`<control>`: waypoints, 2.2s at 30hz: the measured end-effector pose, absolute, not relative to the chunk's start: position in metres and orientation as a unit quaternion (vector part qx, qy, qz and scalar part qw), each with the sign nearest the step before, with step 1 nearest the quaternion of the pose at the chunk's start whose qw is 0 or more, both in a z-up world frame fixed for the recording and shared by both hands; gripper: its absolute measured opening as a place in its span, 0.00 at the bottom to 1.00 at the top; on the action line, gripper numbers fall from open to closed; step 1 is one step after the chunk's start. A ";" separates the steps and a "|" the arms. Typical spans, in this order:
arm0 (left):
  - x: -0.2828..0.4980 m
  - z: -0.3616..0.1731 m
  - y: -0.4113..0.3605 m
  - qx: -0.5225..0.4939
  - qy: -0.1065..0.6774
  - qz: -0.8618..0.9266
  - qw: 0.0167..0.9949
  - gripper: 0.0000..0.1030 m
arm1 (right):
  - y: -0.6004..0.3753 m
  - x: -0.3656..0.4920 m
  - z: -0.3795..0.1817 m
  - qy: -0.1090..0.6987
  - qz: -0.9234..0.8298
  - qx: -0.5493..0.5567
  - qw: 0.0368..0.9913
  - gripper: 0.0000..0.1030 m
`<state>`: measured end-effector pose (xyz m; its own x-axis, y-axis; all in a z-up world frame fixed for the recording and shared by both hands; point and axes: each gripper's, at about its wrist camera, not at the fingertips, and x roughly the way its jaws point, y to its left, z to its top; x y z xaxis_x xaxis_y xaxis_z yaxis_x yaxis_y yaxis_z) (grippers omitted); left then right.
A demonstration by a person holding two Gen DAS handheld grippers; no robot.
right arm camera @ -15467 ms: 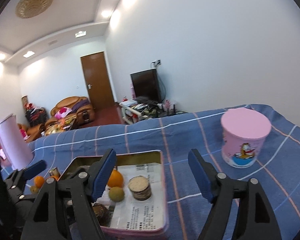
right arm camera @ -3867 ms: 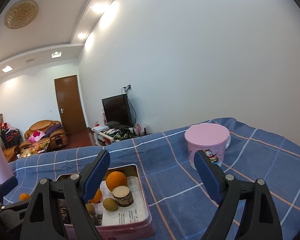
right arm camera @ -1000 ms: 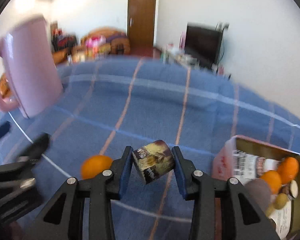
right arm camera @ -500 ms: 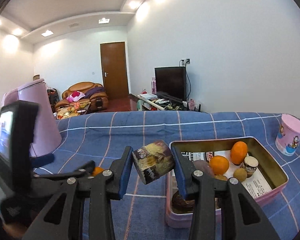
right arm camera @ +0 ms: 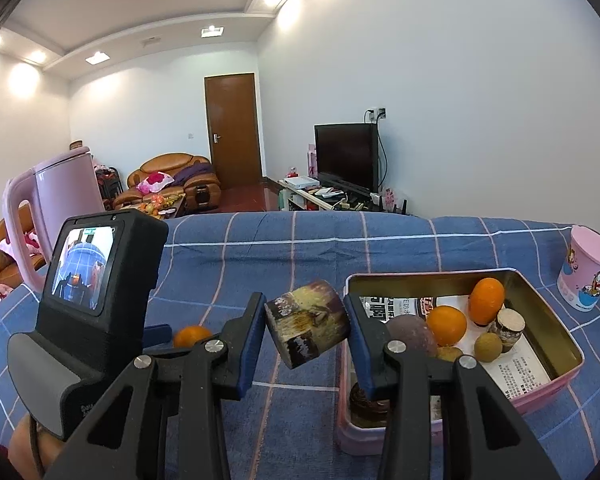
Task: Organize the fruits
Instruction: 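Carry the wrapped snack and small orange over the tin box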
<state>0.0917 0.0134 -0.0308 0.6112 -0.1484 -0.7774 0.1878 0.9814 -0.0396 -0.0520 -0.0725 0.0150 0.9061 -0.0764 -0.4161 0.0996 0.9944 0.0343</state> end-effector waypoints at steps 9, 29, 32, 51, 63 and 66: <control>0.057 -0.007 0.025 0.007 0.354 -0.061 0.933 0.33 | -0.070 -0.055 0.014 0.205 -0.045 0.023 0.977 0.40; 0.012 0.006 0.045 0.005 0.268 0.008 0.963 0.33 | -0.059 -0.074 0.018 0.174 -0.050 0.001 0.983 0.41; 0.007 0.007 0.044 0.004 0.262 0.011 0.965 0.33 | -0.059 -0.077 0.019 0.174 -0.051 0.003 0.983 0.41; -0.014 0.009 0.033 0.008 0.249 0.013 0.969 0.33 | -0.066 -0.087 0.020 0.175 -0.048 0.007 0.983 0.41; -0.021 0.009 0.018 0.014 0.248 0.005 0.969 0.33 | -0.080 -0.096 0.022 0.175 -0.054 0.009 0.983 0.41; -0.022 0.009 0.014 0.013 0.249 0.002 0.968 0.33 | -0.085 -0.098 0.023 0.174 -0.057 0.007 0.983 0.41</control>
<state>-0.0215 0.0142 0.0088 0.8763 0.0096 -0.4817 0.0034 0.9997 0.0261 -0.0982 -0.0850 0.0227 0.9328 -0.1087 -0.3436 0.1137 0.9935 -0.0057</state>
